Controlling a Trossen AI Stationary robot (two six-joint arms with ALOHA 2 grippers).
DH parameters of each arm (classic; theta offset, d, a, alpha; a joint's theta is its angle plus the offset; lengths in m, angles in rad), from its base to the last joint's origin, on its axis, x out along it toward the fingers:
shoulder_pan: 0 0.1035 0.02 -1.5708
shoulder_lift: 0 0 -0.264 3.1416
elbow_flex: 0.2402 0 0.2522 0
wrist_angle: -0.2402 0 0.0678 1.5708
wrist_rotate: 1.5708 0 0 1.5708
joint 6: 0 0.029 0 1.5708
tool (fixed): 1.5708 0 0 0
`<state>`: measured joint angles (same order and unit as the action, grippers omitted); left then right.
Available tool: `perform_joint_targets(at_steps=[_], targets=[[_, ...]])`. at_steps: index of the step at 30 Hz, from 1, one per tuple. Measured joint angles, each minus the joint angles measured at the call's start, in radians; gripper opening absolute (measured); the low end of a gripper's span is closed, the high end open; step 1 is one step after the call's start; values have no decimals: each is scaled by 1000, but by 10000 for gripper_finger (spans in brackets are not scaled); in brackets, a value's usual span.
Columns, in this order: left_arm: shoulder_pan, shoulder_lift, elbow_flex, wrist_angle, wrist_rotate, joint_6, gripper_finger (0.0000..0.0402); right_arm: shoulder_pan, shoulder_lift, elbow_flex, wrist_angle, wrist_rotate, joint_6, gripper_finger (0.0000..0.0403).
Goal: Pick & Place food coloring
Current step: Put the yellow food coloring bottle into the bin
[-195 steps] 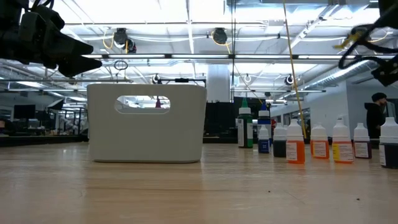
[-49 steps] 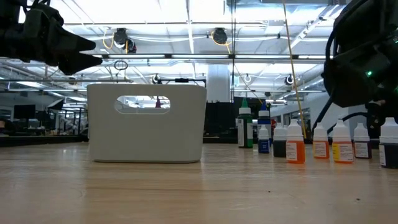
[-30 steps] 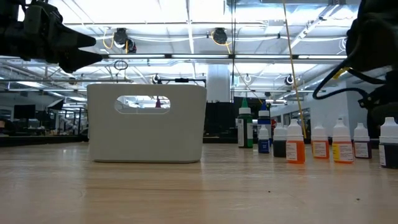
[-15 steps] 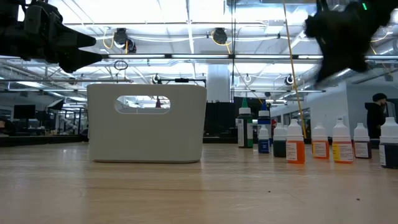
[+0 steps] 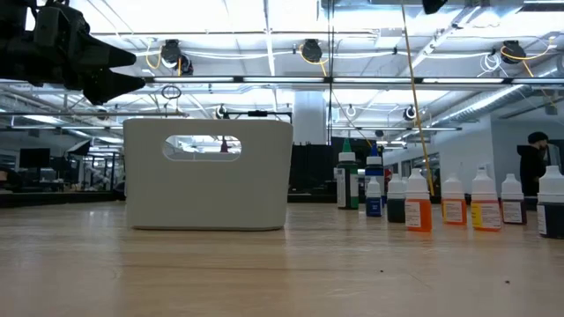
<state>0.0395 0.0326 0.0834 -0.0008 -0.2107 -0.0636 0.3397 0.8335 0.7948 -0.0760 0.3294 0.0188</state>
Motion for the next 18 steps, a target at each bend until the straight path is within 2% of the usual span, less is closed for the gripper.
perform_joint_targets(at_steps=[10,18], targets=[[0,0,0,-28,-26,-24,365,0,-120,-84,-44,-17,-59,0],[0,0,0,-20,-27,-56,365,0,-143,-125,-18,-17,20,12]])
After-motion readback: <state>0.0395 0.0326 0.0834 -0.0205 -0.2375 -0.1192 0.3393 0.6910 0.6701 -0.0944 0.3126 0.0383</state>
